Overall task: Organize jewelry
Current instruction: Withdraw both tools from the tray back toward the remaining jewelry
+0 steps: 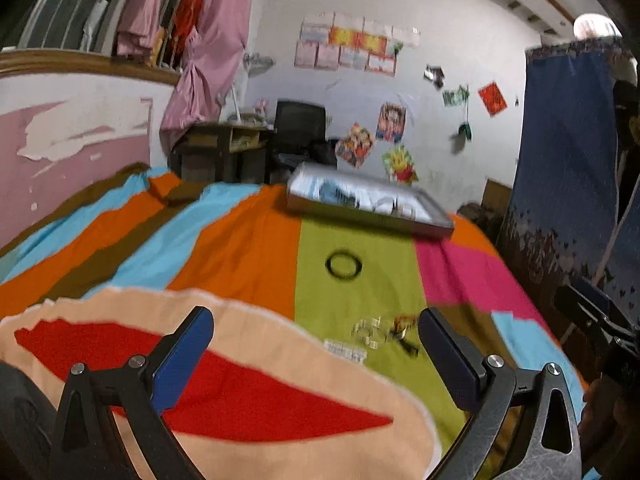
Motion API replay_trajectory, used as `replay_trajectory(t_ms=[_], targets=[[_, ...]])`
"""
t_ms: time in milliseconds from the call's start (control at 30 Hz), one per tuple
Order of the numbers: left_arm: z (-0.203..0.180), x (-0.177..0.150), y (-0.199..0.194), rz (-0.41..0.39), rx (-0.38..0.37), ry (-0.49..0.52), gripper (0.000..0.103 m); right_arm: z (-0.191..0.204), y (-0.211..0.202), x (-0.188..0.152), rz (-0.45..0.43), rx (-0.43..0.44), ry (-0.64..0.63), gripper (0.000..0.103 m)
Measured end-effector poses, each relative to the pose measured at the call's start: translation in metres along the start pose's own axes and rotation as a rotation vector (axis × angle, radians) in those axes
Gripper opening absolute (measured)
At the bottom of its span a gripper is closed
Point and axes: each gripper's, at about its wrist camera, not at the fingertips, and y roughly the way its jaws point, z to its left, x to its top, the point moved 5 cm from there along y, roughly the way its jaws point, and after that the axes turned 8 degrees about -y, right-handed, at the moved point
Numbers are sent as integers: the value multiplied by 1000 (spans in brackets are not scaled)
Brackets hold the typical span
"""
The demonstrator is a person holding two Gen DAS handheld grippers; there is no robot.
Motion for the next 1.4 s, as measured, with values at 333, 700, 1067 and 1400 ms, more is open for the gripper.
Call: replay_trajectory(t_ms=[333, 700, 1067, 1400], targets=[[1, -17, 15, 75, 4, 4, 103, 0, 16, -33, 66, -9, 35, 102], [0, -5, 36, 50, 30, -18, 103, -1, 45, -20, 39, -16, 47, 102], [14, 31, 79, -7, 67, -59, 103, -14, 82, 7, -5, -36, 35, 102], [25, 26, 129, 125, 19, -65, 103, -13, 132, -3, 90, 7, 18, 102]])
